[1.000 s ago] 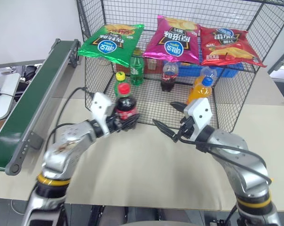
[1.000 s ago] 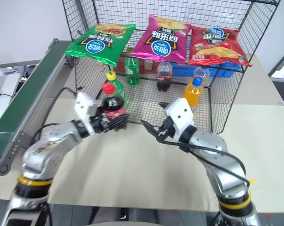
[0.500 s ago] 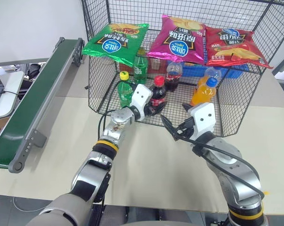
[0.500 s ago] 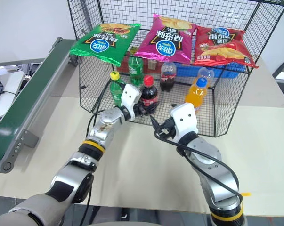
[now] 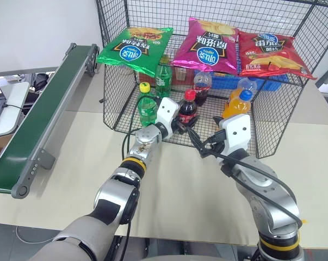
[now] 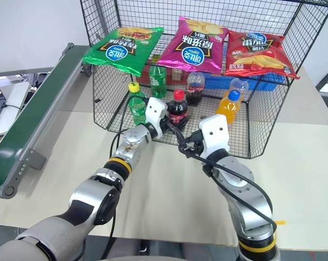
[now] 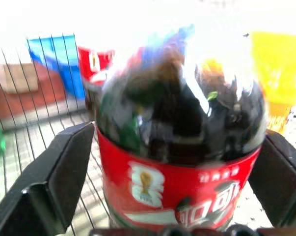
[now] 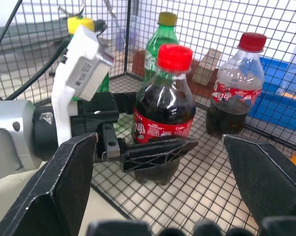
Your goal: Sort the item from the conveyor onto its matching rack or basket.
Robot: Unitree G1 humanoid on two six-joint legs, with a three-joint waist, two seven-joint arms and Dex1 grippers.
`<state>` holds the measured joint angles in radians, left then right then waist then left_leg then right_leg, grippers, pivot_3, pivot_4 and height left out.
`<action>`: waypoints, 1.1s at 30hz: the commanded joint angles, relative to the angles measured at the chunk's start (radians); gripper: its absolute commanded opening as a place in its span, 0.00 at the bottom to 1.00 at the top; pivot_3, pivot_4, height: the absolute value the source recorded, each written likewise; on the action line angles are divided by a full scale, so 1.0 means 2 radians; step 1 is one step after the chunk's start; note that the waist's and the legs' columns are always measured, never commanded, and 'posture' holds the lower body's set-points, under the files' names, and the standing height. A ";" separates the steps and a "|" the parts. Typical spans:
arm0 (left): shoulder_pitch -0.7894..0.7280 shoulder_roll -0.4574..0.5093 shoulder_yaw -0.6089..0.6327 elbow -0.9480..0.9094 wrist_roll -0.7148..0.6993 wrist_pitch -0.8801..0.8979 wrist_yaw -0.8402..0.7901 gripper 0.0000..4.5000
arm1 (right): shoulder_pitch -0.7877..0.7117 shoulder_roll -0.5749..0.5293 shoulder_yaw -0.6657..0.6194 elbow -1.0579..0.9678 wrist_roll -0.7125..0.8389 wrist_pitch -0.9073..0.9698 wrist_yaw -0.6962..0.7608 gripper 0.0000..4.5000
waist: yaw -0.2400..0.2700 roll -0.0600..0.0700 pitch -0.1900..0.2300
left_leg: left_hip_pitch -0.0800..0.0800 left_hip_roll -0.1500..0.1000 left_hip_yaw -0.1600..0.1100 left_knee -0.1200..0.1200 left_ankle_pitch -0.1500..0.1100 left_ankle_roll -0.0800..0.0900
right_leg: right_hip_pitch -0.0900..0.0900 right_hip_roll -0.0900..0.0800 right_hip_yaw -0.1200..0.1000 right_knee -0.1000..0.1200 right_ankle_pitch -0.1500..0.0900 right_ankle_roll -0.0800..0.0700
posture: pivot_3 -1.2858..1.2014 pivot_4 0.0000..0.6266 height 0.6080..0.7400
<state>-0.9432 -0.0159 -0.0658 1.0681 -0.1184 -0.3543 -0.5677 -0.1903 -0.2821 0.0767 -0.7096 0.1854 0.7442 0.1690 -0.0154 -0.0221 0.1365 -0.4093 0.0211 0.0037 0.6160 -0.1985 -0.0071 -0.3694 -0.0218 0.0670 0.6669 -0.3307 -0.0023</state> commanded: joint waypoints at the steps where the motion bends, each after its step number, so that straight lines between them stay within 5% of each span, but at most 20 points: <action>1: 0.011 0.008 0.003 -0.029 0.006 -0.012 -0.015 0.99 | -0.011 0.005 -0.013 -0.010 0.006 -0.004 0.001 1.00 | -0.001 0.000 0.000 | 0.000 0.000 0.000 0.000 0.000 0.000 | 0.000 0.000 0.000 0.000 0.000 0.000 | 0.52 0.24 1.00; 6: 0.064 0.031 -0.003 -0.121 0.002 0.026 -0.036 0.99 | -0.008 0.002 -0.017 0.000 0.010 -0.017 0.013 1.00 | -0.002 0.000 0.000 | 0.001 0.000 0.000 0.000 0.000 0.000 | 0.000 0.000 0.000 0.001 0.000 0.000 | 0.52 0.24 1.00; 14: 0.182 0.105 -0.018 -0.420 -0.024 0.194 -0.073 0.99 | -0.016 -0.023 -0.041 0.026 0.033 -0.036 0.059 1.00 | -0.002 0.000 0.000 | 0.001 0.002 0.000 0.000 0.000 0.000 | 0.000 0.000 0.001 0.003 0.000 0.000 | 0.52 0.24 1.00; 20: 0.205 0.214 0.038 -0.580 -0.090 0.345 -0.101 0.99 | -0.017 -0.081 -0.095 0.035 0.097 -0.033 0.147 1.00 | -0.006 0.001 0.000 | 0.001 0.003 0.000 0.001 0.000 0.000 | 0.000 0.001 0.001 0.003 0.000 0.000 | 0.52 0.24 1.00; 27: 0.274 0.348 0.120 -0.695 -0.189 0.507 -0.133 0.99 | -0.002 -0.149 -0.133 0.050 0.130 -0.046 0.213 1.00 | -0.013 0.001 0.000 | 0.002 0.005 0.000 0.001 0.000 0.000 | 0.001 0.002 0.001 0.003 0.000 0.000 | 0.52 0.24 1.00; 33: 0.310 0.365 0.143 -0.728 -0.199 0.522 -0.108 0.99 | -0.010 -0.150 -0.127 0.070 0.127 -0.060 0.209 1.00 | -0.012 0.001 0.000 | 0.002 0.005 0.000 0.001 0.000 0.000 | 0.001 0.002 0.001 0.003 0.000 0.000 | 0.52 0.24 1.00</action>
<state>-0.3156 0.7124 0.1943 -0.3500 -0.4981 0.6841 -0.8045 -0.1903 -0.5860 -0.1697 -0.5537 0.4334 0.6570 0.5950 -0.0400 -0.0209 0.1363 -0.4053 0.0317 0.0036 0.6174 -0.1983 -0.0073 -0.3679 -0.0174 0.0695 0.6724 -0.3311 -0.0018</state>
